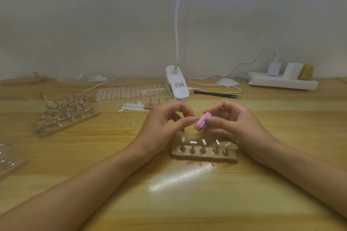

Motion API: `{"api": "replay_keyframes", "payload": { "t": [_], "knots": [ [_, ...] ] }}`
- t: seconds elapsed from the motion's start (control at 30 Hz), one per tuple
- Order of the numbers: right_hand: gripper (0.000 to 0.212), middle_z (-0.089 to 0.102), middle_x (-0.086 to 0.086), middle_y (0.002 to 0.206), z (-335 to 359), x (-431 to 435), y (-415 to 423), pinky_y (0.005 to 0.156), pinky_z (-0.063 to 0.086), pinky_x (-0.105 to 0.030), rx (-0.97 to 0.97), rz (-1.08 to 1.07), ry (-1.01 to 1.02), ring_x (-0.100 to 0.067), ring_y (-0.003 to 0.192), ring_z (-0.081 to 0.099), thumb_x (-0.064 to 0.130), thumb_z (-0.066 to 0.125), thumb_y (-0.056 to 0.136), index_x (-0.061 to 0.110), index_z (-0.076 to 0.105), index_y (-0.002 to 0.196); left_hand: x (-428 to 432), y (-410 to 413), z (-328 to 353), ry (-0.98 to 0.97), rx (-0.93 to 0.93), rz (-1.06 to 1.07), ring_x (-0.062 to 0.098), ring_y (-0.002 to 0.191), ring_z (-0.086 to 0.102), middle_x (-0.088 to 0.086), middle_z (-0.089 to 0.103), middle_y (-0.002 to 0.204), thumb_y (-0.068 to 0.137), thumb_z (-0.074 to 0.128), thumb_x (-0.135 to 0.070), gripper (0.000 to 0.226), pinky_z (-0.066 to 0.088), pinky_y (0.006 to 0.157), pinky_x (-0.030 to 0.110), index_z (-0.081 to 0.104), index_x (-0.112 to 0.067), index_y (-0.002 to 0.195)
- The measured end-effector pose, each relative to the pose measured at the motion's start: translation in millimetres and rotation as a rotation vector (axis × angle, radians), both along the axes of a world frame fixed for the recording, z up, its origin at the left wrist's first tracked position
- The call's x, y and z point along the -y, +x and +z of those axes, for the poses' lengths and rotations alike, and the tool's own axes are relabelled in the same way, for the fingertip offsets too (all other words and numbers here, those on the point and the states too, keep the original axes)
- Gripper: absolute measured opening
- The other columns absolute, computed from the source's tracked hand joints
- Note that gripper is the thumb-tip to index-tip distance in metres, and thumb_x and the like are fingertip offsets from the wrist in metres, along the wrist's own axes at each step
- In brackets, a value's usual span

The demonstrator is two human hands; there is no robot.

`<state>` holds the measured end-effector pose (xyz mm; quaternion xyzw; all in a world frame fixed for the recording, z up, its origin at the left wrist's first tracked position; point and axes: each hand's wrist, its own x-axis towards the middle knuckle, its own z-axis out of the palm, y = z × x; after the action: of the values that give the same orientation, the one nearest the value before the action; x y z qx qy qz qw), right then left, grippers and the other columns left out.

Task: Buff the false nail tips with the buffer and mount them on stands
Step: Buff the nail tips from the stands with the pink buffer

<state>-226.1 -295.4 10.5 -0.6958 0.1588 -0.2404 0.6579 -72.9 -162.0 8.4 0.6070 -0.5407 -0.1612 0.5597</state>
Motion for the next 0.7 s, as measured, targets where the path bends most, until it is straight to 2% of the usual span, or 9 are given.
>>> {"api": "replay_keyframes", "payload": {
  "t": [0.17,0.3,0.4,0.5,0.57,0.7],
  "knots": [
    [0.024,0.076,-0.017,0.099,-0.5,-0.7,1.3,0.072,0.061,-0.031,-0.020,0.074,-0.038,-0.033,0.090,0.075,0.015,0.078,0.078,0.007,0.063,0.096,0.1,1.4,-2.0,-0.001,-0.012,0.026,0.003,0.069,0.058,-0.006,0.067,0.085,0.086,0.073,-0.015,0.008,0.044,0.057,0.013,0.070,-0.019,0.079],
    [0.025,0.075,-0.018,0.100,-1.1,2.9,2.0,0.073,0.061,-0.032,0.048,-0.019,0.066,-0.034,0.093,0.074,0.013,0.075,0.078,0.005,0.061,0.097,1.6,2.2,-2.9,0.011,-0.023,0.036,0.005,0.071,0.058,-0.008,0.067,0.085,0.085,0.074,-0.019,0.011,0.043,0.057,0.014,0.069,-0.023,0.077],
    [0.023,0.075,-0.017,0.100,-1.5,0.2,2.2,0.072,0.061,-0.032,-0.011,0.080,-0.024,-0.032,0.091,0.075,0.014,0.076,0.079,0.006,0.062,0.096,1.7,2.0,-3.2,0.010,-0.003,0.036,0.005,0.071,0.060,-0.009,0.067,0.085,0.086,0.074,-0.017,0.012,0.044,0.057,0.014,0.069,-0.024,0.076],
    [0.027,0.074,-0.019,0.103,-1.0,2.0,2.1,0.070,0.061,-0.031,0.055,-0.036,0.068,-0.031,0.090,0.075,0.015,0.073,0.080,0.004,0.059,0.101,1.4,1.7,-3.0,0.022,-0.008,0.031,0.003,0.072,0.060,-0.009,0.067,0.086,0.086,0.074,-0.019,0.012,0.044,0.056,0.012,0.069,-0.024,0.076],
    [0.028,0.074,-0.018,0.103,0.2,2.7,2.1,0.070,0.062,-0.033,0.049,-0.025,0.076,-0.032,0.089,0.074,0.014,0.073,0.079,0.004,0.057,0.100,1.0,1.9,-3.0,0.018,0.005,0.044,0.001,0.073,0.059,-0.011,0.067,0.086,0.085,0.074,-0.019,0.011,0.045,0.059,0.013,0.070,-0.024,0.077],
    [0.025,0.074,-0.014,0.102,0.7,3.6,2.6,0.061,0.059,-0.026,0.028,-0.029,0.076,-0.025,0.087,0.075,0.014,0.073,0.080,0.006,0.058,0.099,1.2,1.2,-3.6,0.008,0.049,0.053,0.000,0.073,0.057,-0.009,0.067,0.086,0.085,0.074,-0.019,0.008,0.044,0.067,0.011,0.071,-0.023,0.078]
  ]
}}
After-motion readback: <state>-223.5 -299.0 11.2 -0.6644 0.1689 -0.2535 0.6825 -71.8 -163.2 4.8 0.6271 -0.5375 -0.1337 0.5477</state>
